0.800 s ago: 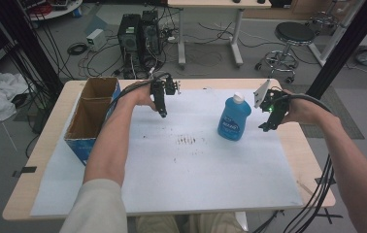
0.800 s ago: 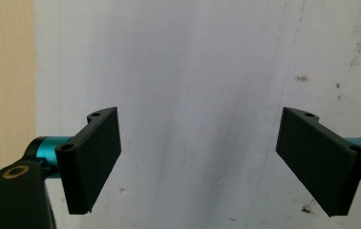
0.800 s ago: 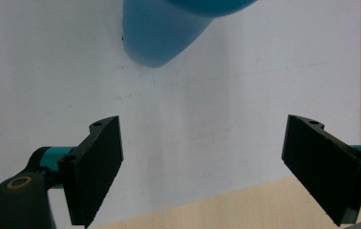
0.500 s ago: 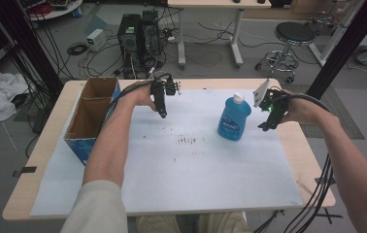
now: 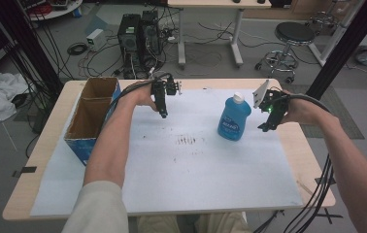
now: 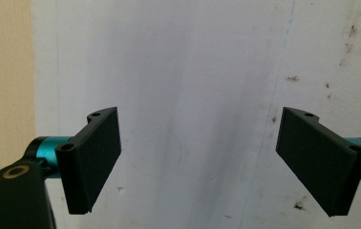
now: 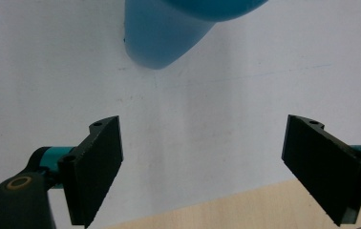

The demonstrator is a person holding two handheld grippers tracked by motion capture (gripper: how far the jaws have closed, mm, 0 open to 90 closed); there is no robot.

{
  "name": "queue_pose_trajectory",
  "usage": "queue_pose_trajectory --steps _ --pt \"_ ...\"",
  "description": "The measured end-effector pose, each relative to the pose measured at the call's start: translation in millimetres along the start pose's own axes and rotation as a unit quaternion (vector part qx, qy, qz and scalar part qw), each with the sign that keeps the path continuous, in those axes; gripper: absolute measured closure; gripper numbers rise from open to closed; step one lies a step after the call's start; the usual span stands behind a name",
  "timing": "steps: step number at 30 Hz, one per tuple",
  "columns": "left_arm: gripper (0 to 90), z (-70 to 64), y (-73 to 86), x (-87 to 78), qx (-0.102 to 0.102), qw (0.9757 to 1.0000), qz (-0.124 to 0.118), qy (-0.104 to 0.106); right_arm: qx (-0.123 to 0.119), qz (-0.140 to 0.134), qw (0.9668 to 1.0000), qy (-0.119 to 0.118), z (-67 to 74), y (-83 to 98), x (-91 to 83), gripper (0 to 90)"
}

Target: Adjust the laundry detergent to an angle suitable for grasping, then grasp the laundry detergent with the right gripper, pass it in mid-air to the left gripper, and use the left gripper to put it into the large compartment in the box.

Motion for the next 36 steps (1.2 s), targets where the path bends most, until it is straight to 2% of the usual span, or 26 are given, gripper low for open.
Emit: queue_pose_trajectory --steps 14,25,31,36 --pt "15.4 -4.1 -3.4 -2.1 0.006 1.0000 0.001 -0.001 -0.002 0.002 1.0000 0.000 2.0 1.6 -0.5 13.0" --pt "15.4 -3.5 -2.4 -2.4 0.002 1.0000 -0.001 0.000 0.001 0.004 1.0000 0.000 1.4 3.2 0.1 13.0" --pt "15.4 -1.7 -3.4 -0.3 -0.001 1.0000 -0.004 0.001 0.001 0.002 1.0000 0.003 6.5 0.4 -2.0 13.0" --pt "15.4 -5.2 -4.0 -3.4 0.007 1.0000 -0.002 -0.002 0.006 0.003 1.0000 0.003 12.4 1.7 -1.9 13.0"
Point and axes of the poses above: each handheld gripper's, and its own axes: x roughly forward along the jaws, y roughly out of its underside, z roughly to its left, the point moved 8 cm from there along x, roughly forward along the jaws, and after that the axes turned 15 degrees about -x, right-handed, at the moved point
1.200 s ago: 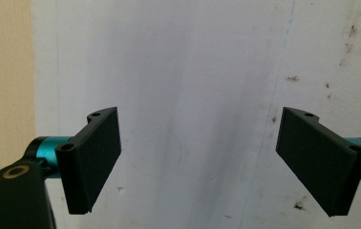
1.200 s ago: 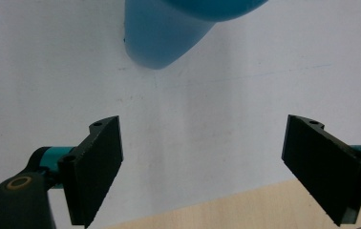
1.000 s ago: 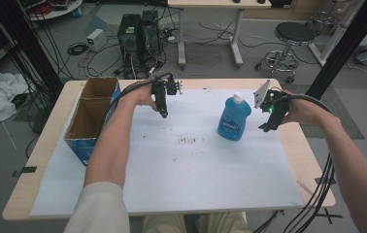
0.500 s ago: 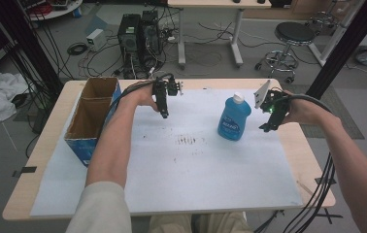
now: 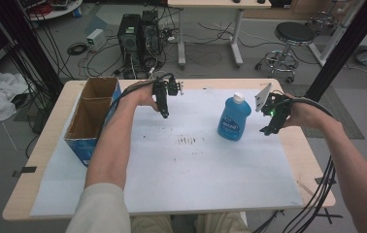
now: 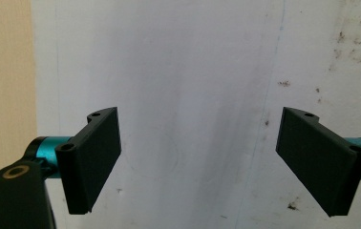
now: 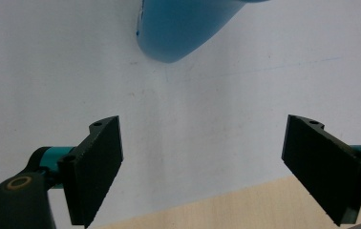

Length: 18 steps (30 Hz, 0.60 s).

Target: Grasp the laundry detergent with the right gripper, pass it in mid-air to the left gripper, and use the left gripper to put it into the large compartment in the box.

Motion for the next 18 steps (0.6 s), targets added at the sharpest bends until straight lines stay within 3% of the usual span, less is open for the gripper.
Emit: queue_pose_trajectory --steps 4,11,18 --pt "15.4 0.4 -2.0 -6.0 -0.003 0.9999 -0.016 -0.003 0.011 -0.008 0.9999 0.007 3.6 -3.1 -1.5 13.0" --pt "15.4 3.4 2.8 -5.0 -0.006 0.9999 -0.010 -0.001 0.048 -0.026 0.9985 0.006 13.0 -9.9 1.9 13.0" --pt "15.4 4.2 2.6 -4.0 -0.006 0.9999 -0.013 0.000 0.094 -0.063 0.9935 0.017 15.3 -18.4 3.5 13.0"
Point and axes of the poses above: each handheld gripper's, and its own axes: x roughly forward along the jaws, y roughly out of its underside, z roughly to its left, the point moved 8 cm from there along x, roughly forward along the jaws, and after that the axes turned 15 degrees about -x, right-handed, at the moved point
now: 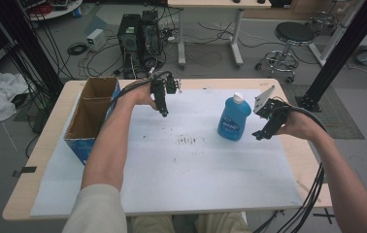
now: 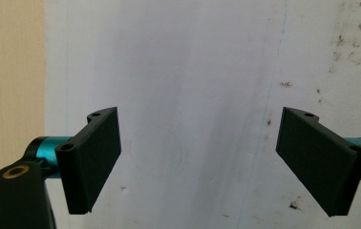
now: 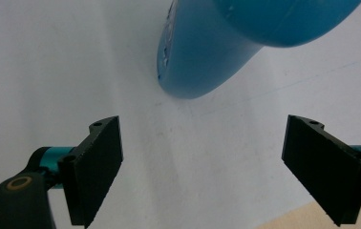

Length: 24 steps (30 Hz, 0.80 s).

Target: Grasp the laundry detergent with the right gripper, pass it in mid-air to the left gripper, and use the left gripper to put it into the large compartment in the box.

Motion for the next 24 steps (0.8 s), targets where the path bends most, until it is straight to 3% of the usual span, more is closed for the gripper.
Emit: queue_pose_trajectory --steps 5,9,13,20,21,24 --pt "15.4 0.9 -0.3 0.3 -0.002 1.0000 -0.004 0.000 0.037 -0.037 0.9985 0.017 -2.1 -6.1 2.9 13.0" --pt "15.4 1.6 0.6 -0.1 -0.002 1.0000 -0.003 0.001 0.054 -0.048 0.9971 0.023 -3.4 -8.2 6.6 13.0" --pt "15.4 2.4 1.7 0.2 -0.002 1.0000 -0.003 0.001 0.088 -0.078 0.9927 0.027 -6.3 -15.9 11.3 13.0" --pt "15.4 2.7 2.4 -1.1 -0.005 1.0000 -0.006 0.001 0.117 -0.113 0.9858 0.042 -10.7 -25.5 13.2 13.0" --pt "15.4 2.8 2.6 -1.3 -0.003 1.0000 -0.005 0.001 0.128 -0.123 0.9829 0.050 -12.7 -27.7 13.7 13.0" --pt "15.4 2.9 2.7 -1.6 -0.002 1.0000 -0.006 0.000 0.141 -0.142 0.9783 0.052 -14.4 -30.1 15.8 13.0"
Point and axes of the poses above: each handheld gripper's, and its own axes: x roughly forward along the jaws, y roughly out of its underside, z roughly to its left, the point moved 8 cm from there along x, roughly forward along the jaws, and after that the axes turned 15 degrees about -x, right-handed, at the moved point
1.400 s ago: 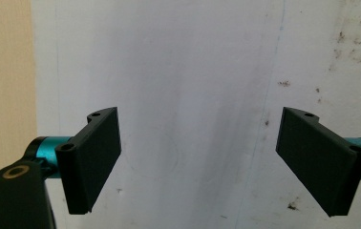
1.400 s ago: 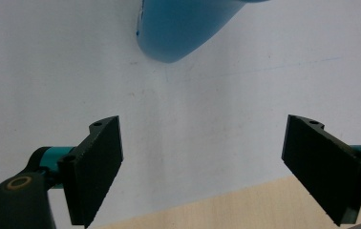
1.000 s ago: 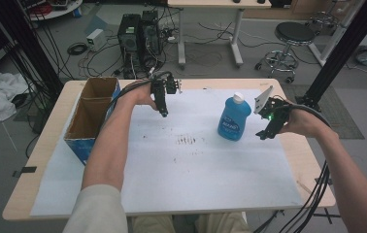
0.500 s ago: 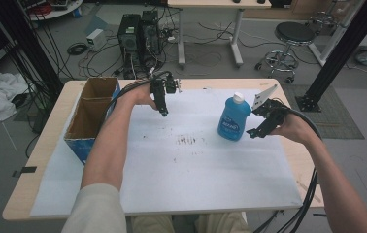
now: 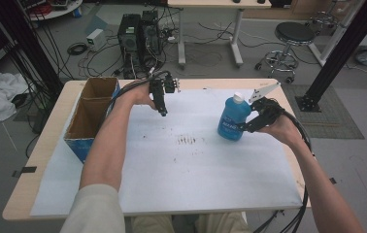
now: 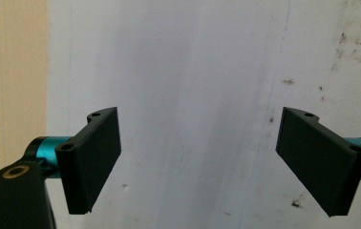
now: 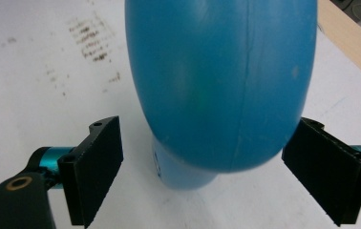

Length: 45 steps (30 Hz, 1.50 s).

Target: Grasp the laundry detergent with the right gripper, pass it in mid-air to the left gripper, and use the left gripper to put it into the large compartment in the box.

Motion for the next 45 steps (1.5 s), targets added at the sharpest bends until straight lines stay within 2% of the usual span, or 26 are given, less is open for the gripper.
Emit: queue_pose_trajectory --steps 7,17,25,28,34,36,45 --pt "15.4 0.5 1.0 0.4 0.000 1.0000 0.001 0.000 0.017 -0.014 0.9997 0.004 1.4 -1.0 8.6 13.0" --pt "15.4 -0.4 0.6 1.1 0.000 1.0000 0.001 0.000 0.027 -0.030 0.9991 0.011 -0.2 -2.9 13.2 13.1" --pt "15.4 -0.9 0.0 0.8 -0.001 1.0000 -0.001 0.002 0.031 -0.028 0.9990 0.015 -1.6 -0.5 15.9 13.4" --pt "15.4 -1.0 0.0 0.7 -0.001 1.0000 -0.001 0.002 0.030 -0.033 0.9990 0.010 -0.7 -0.4 15.7 19.8" --pt "15.4 -1.2 -0.3 0.2 0.000 1.0000 -0.001 0.001 0.029 -0.036 0.9989 0.013 -0.6 -0.7 16.8 20.1" --pt "15.4 -1.2 -0.6 0.0 0.002 1.0000 -0.001 0.001 0.027 -0.037 0.9989 0.009 0.6 -1.1 16.9 23.9" --pt "15.4 -1.9 -1.1 0.2 0.002 1.0000 -0.001 0.001 0.024 -0.038 0.9990 0.008 2.2 -2.0 20.4 27.6"
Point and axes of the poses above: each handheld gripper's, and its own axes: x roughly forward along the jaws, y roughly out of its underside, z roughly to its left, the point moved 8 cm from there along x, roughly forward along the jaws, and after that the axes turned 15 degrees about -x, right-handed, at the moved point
